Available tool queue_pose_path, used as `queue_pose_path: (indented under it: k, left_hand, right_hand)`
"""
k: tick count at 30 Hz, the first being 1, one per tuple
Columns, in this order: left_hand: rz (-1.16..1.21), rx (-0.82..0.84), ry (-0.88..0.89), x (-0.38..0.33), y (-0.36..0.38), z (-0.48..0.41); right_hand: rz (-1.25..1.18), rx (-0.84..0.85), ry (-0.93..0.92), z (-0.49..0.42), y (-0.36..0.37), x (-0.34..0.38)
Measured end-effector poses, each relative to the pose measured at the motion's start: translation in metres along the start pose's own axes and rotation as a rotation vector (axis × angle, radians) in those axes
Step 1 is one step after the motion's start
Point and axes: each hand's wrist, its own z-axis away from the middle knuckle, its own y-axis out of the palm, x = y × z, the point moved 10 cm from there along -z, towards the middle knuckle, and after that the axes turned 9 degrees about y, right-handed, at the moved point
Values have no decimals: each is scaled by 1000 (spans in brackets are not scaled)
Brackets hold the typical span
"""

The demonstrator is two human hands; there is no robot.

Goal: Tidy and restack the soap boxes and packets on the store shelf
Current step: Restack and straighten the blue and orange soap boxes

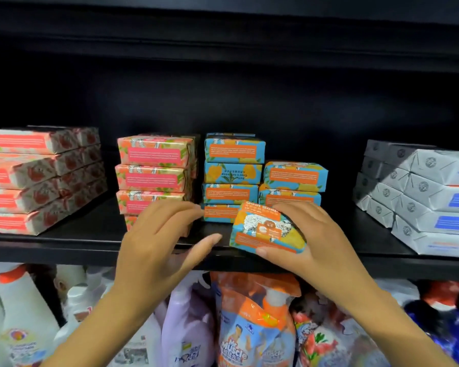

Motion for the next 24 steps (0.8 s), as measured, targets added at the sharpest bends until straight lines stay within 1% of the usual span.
queue_pose_path:
  k: [2,5,7,10,12,14,15,19,24]
  left_hand:
    - [2,1,67,-7,5,-32]
    - [-27,84,118,-12,26,-79]
    - [-44,214,57,-5,47,-106]
    - [-106,448,-88,24,80,-132]
    - [-187,635,-153,41,98,-135]
    - [-218,748,-193,50,109,-132]
    - [-210,763,-217,52,112,-130]
    - [-133,706,-285,57,113,-131]
    - [-57,707,-308,56,111,-132]
  right_hand:
    - [-37,-45,48,6,-18,-14]
    - [-37,-110,89,12,-36,-29]
    - [-30,-135,119,17,-43,-38]
    - [-47,-149,148,25,-49,-49]
    - [-54,-161,171,30,-52,-55]
    - [-61,-189,181,33,-57,-59]
    - [-69,-198,187,34,-58,-60]
    - [-117,-201,171,36,-62,-58]
    - [-147,-229,139,35,-68,-55]
